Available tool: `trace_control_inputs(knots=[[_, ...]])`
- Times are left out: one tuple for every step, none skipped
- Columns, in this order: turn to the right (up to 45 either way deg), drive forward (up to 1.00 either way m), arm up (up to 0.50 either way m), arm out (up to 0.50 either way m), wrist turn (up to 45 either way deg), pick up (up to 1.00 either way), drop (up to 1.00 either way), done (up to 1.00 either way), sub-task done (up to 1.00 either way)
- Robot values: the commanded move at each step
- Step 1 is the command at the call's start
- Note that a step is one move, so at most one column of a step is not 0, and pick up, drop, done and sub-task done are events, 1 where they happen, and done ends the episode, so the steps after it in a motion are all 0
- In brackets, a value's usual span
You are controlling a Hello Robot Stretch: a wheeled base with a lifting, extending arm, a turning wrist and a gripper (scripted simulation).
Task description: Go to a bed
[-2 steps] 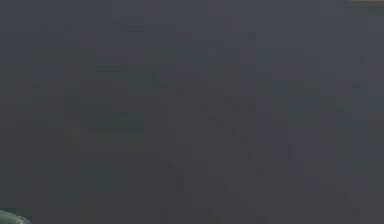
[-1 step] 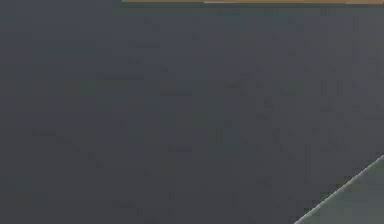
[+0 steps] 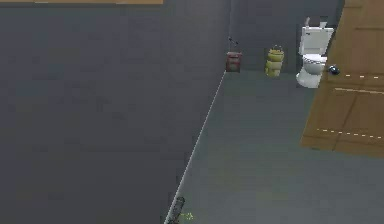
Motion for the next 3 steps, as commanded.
trace_control_inputs(knots=[[27.0, 0.0, 0.0, 0.0, 0.0, 0.0, 0.0, 0.0, 0.0], [0.0, 0.6, 0.0, 0.0, 0.0, 0.0, 0.0, 0.0, 0.0], [33.0, 0.0, 0.0, 0.0, 0.0, 0.0, 0.0, 0.0, 0.0]])
